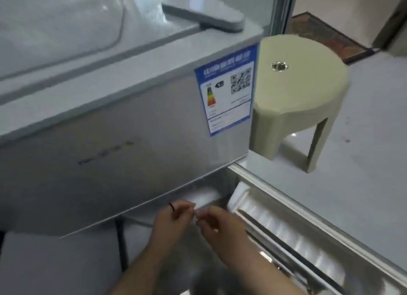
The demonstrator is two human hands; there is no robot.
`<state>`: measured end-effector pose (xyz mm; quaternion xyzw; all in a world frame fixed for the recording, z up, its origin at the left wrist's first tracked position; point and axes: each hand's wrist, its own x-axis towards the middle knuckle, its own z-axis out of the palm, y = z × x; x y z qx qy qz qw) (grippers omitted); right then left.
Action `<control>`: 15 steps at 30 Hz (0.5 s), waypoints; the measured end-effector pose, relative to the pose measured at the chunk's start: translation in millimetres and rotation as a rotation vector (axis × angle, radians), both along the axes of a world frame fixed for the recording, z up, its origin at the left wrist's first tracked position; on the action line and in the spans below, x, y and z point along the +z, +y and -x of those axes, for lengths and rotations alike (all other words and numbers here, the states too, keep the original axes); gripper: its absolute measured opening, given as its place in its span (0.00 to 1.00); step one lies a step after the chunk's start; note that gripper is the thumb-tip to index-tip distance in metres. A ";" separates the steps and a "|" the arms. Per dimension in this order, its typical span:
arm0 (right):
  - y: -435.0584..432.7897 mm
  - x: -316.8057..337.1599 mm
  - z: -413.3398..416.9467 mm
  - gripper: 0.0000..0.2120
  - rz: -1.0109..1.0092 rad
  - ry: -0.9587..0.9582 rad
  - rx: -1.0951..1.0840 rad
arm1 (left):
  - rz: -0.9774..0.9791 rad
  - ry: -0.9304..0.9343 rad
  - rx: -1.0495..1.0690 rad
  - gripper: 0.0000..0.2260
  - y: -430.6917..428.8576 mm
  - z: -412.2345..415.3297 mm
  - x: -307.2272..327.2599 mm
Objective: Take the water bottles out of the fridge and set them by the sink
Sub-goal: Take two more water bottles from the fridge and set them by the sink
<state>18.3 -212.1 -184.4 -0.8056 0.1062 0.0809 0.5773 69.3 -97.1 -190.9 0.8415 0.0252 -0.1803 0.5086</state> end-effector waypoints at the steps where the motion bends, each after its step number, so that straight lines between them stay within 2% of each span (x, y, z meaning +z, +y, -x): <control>1: 9.5 -19.0 -9.6 0.10 -0.007 -0.044 -0.047 | 0.011 -0.014 0.022 0.17 3.2 -7.7 -17.0; 4: 36.4 -75.0 -29.2 0.07 -0.092 -0.027 -0.117 | 0.028 -0.069 0.078 0.17 14.6 -19.6 -64.8; 5: 42.4 -93.6 -35.9 0.09 -0.118 -0.039 -0.140 | 0.037 -0.096 0.109 0.16 17.3 -23.2 -79.8; 8: 46.9 -128.9 -50.7 0.09 -0.133 -0.047 -0.249 | 0.042 -0.149 0.192 0.07 22.7 -29.7 -104.6; 12: 42.6 -142.3 -61.0 0.08 -0.141 -0.088 -0.326 | -0.065 -0.291 0.276 0.09 33.3 -40.6 -116.5; 15: 38.2 -148.4 -72.1 0.14 -0.046 -0.125 -0.307 | -0.135 -0.455 0.237 0.14 32.0 -55.4 -123.1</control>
